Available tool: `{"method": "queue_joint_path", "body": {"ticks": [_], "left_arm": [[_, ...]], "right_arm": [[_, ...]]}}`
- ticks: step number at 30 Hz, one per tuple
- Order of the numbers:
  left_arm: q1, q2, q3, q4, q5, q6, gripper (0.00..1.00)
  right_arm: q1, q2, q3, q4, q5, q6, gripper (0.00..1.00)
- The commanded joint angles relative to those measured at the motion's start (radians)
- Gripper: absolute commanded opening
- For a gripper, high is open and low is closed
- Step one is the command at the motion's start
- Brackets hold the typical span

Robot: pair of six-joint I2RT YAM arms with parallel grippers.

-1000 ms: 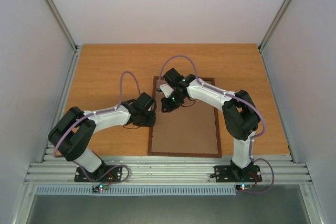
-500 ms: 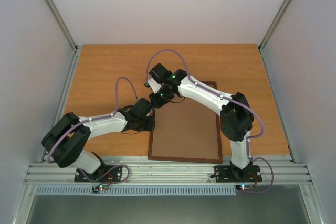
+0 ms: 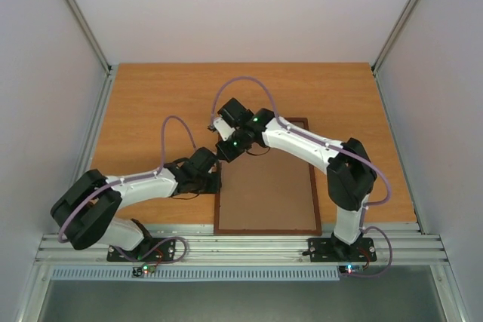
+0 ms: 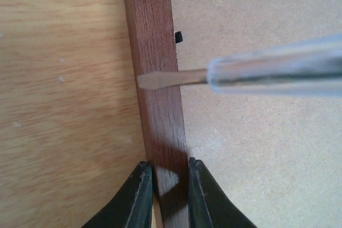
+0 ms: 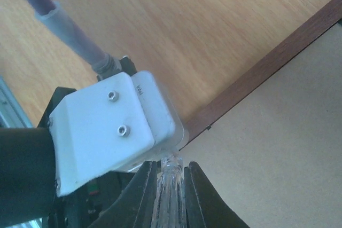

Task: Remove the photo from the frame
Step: Release the photo frame item from the photo frame, then adjust the screwdriver.

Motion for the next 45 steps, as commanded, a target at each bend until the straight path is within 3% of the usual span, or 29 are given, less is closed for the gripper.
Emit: {"method": "queue_joint_path", "body": {"ticks": [1, 8, 14, 25, 31, 34, 35, 40, 45], "left_arm": [[-0.038, -0.045, -0.024, -0.057, 0.08, 0.062, 0.12], [-0.007, -0.117, -0.004, -0.125, 0.042, 0.053, 0.32], [0.128, -0.092, 0.069, -0.167, 0.077, 0.103, 0.45], [0.242, 0.142, 0.327, -0.219, 0.097, 0.197, 0.51], [0.313, 0.007, 0.219, -0.095, 0.116, 0.094, 0.57], [0.333, -0.105, 0.133, 0.021, 0.145, -0.007, 0.6], [0.334, -0.186, 0.087, 0.094, 0.165, -0.064, 0.64], [0.333, -0.275, 0.024, 0.206, 0.222, -0.153, 0.72], [0.333, -0.316, -0.08, 0.443, 0.301, -0.287, 0.74]], "right_arm": [[-0.027, -0.122, -0.085, 0.181, -0.073, -0.022, 0.01], [-0.126, -0.223, -0.264, 0.262, -0.122, -0.043, 0.01], [-0.207, -0.253, -0.368, 0.345, -0.177, -0.058, 0.01], [-0.282, -0.231, -0.465, 0.519, -0.281, -0.024, 0.01], [-0.285, -0.273, -0.557, 0.671, -0.271, 0.064, 0.01], [-0.284, -0.309, -0.637, 0.826, -0.256, 0.161, 0.01], [-0.279, -0.349, -0.713, 0.97, -0.248, 0.259, 0.01], [-0.238, -0.427, -0.812, 1.109, -0.164, 0.348, 0.01], [-0.165, -0.48, -0.873, 1.224, -0.082, 0.458, 0.01]]}}
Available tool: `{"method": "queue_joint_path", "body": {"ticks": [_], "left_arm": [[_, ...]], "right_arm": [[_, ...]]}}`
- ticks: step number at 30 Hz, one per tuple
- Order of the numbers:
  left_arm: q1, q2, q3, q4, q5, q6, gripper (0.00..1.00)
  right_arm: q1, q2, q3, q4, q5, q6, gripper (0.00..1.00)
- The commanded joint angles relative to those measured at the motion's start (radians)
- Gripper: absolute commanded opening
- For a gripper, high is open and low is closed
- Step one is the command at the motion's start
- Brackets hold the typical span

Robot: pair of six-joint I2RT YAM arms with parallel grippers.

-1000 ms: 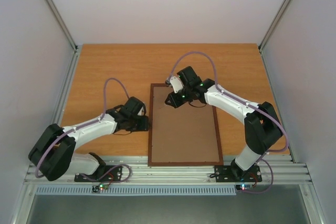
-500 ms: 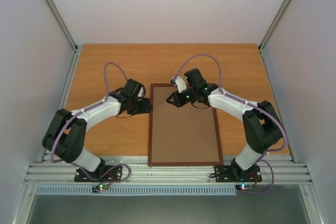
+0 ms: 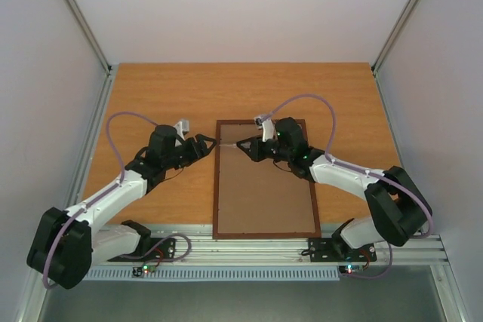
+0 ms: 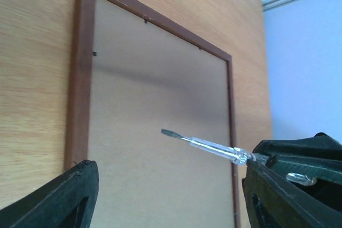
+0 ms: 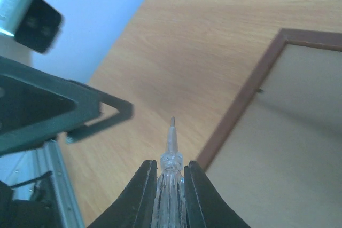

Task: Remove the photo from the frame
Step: Adjust the screwdriver.

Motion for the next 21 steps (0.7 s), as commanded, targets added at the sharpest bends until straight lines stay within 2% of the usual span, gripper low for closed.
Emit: {"method": "queue_joint_path", "body": {"ticks": [1, 6, 12, 14, 16, 21], "left_arm": [[-0.002, -0.031, -0.091, 0.289, 0.099, -0.161, 0.75], [-0.004, -0.082, -0.142, 0.369, 0.14, -0.225, 0.76], [-0.014, -0.206, -0.23, 0.393, 0.111, -0.286, 0.76], [-0.015, -0.254, -0.256, 0.398, 0.099, -0.313, 0.74], [-0.016, -0.3, -0.277, 0.401, 0.09, -0.335, 0.66], [-0.016, -0.409, -0.305, 0.359, 0.063, -0.355, 0.33]], "right_arm": [[0.078, -0.057, -0.04, 0.191, 0.104, 0.124, 0.01], [0.188, -0.089, -0.045, 0.21, 0.216, 0.133, 0.01], [0.29, -0.103, -0.048, 0.232, 0.313, 0.147, 0.01], [0.313, -0.107, -0.049, 0.233, 0.322, 0.144, 0.01], [0.329, -0.111, -0.052, 0.228, 0.328, 0.138, 0.01], [0.345, -0.116, -0.059, 0.192, 0.293, 0.123, 0.02]]}}
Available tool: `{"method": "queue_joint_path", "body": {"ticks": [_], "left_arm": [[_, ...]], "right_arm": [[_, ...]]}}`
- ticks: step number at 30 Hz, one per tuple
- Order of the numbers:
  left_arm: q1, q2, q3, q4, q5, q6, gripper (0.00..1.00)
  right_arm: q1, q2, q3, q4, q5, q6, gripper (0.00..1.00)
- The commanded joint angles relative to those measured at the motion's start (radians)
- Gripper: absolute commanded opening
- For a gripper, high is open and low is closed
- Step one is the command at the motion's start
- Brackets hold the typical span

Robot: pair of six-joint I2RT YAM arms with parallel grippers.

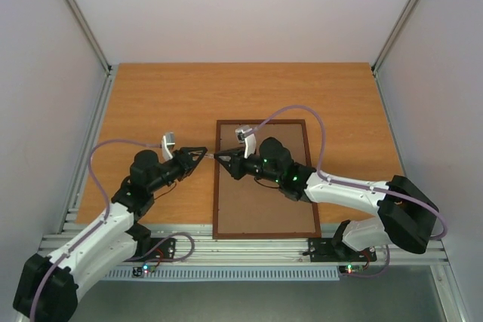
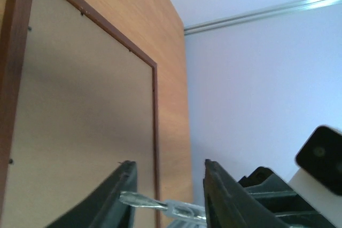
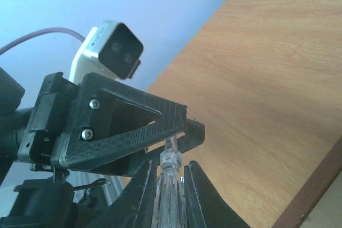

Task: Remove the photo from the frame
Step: Adjust the screwdriver.

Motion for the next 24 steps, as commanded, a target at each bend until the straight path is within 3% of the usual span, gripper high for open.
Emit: {"method": "queue_joint_path", "body": {"ticks": [1, 7, 12, 16, 24], "left_arm": [[-0.006, -0.088, -0.016, 0.038, -0.026, -0.03, 0.28], [-0.006, -0.097, -0.023, 0.023, -0.036, -0.025, 0.02], [-0.006, -0.056, 0.003, 0.009, -0.017, -0.004, 0.0], [-0.006, -0.038, 0.029, -0.043, -0.004, 0.033, 0.01], [-0.006, -0.026, 0.043, -0.054, 0.01, 0.052, 0.01]], "right_arm": [[0.012, -0.026, -0.02, -0.004, 0.006, -0.014, 0.02], [0.012, -0.046, 0.003, -0.09, -0.057, -0.119, 0.11], [0.011, -0.069, 0.078, -0.307, -0.109, -0.333, 0.26], [0.009, -0.078, 0.131, -0.473, -0.098, -0.464, 0.3], [0.009, -0.02, 0.193, -0.57, -0.105, -0.571, 0.32]]}}
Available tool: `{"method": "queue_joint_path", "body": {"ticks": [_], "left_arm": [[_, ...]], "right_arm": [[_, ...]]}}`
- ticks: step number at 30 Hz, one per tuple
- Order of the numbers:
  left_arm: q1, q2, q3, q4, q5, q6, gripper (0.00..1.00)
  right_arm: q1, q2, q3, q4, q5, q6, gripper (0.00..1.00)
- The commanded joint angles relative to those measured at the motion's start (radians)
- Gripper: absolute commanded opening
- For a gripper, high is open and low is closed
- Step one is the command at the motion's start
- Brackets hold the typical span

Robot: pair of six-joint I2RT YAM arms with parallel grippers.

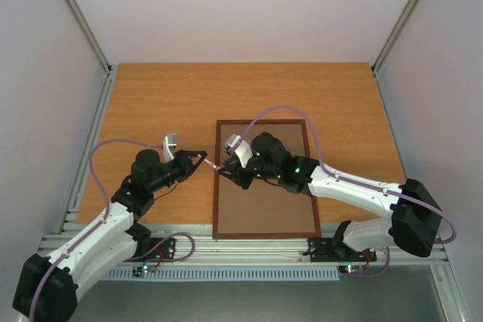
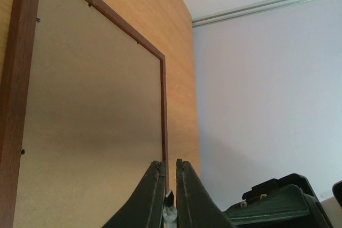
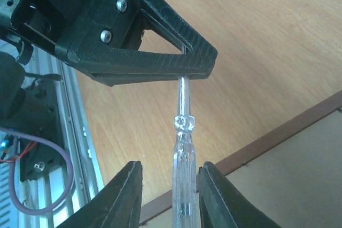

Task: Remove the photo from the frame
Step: Adjust the screwdriver.

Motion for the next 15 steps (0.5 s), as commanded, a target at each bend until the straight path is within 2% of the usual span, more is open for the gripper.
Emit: {"method": "queue_joint_path", "body": {"ticks": [1, 9, 15], "left_arm": [[-0.001, 0.005, 0.043, 0.008, 0.018, 0.035, 0.01], [-0.001, 0.011, 0.056, -0.004, 0.026, 0.04, 0.0], [-0.001, 0.019, 0.059, -0.018, 0.026, 0.045, 0.01]], "right_arm": [[0.001, 0.046, 0.055, -0.095, -0.018, -0.107, 0.32], [0.001, 0.119, 0.088, -0.117, -0.02, -0.137, 0.3], [0.001, 0.135, 0.101, -0.115, -0.01, -0.15, 0.24]]}}
